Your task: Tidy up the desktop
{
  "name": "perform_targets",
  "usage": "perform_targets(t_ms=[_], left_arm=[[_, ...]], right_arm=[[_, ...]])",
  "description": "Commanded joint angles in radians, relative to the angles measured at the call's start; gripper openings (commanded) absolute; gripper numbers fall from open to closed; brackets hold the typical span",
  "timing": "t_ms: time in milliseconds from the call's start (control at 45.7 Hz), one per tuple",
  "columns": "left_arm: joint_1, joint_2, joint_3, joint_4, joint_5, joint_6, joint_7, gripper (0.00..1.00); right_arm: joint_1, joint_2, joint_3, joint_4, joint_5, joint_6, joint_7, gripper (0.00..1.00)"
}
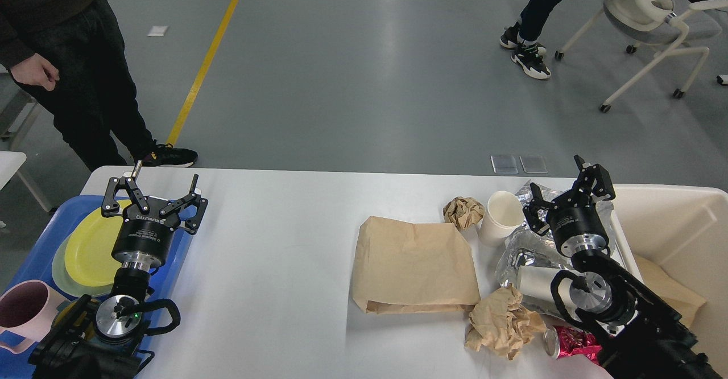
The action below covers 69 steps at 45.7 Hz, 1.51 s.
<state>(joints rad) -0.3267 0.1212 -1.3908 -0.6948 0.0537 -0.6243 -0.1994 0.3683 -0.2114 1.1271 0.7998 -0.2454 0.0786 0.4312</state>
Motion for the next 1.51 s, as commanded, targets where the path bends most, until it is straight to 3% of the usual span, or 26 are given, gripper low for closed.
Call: perform_targets(t_ms=[0, 372, 722, 1072, 1313, 1488], left_arm=[[0.000, 0.000, 0.001, 0.000, 0.000, 0.000, 0.000, 0.96], [0.000, 0.000, 0.000, 0.000, 0.000, -0.002, 0.000, 0.96], [-0.002, 0.000, 0.001, 0.000, 0.000, -0.002, 0.000, 0.96], [0.000, 0.000, 0.001, 0.000, 0.000, -0.002, 0.000, 0.96], [0.000, 0.000, 0.001, 0.000, 0.000, -0.002, 0.000, 0.96], [0.000, 0.000, 0.001, 0.000, 0.000, -0.002, 0.000, 0.96]], right_arm=[[0.017, -0.040, 0.025, 0.004, 0.035, 0.000, 0.000, 1.00], [0.023, -0.108, 0.028, 0.007, 0.071, 0.003, -0.009, 1.00], [-0.017, -0.108, -0.007, 0.007, 0.071, 0.073, -0.009, 1.00], [0.000, -0.108, -0.049, 0.004, 0.071, 0.076, -0.014, 1.00], [0.011, -0.100, -0.049, 0.013, 0.071, 0.109, -0.071, 1.00], [0.023, -0.100, -0.049, 0.015, 0.071, 0.101, -0.071, 1.00]])
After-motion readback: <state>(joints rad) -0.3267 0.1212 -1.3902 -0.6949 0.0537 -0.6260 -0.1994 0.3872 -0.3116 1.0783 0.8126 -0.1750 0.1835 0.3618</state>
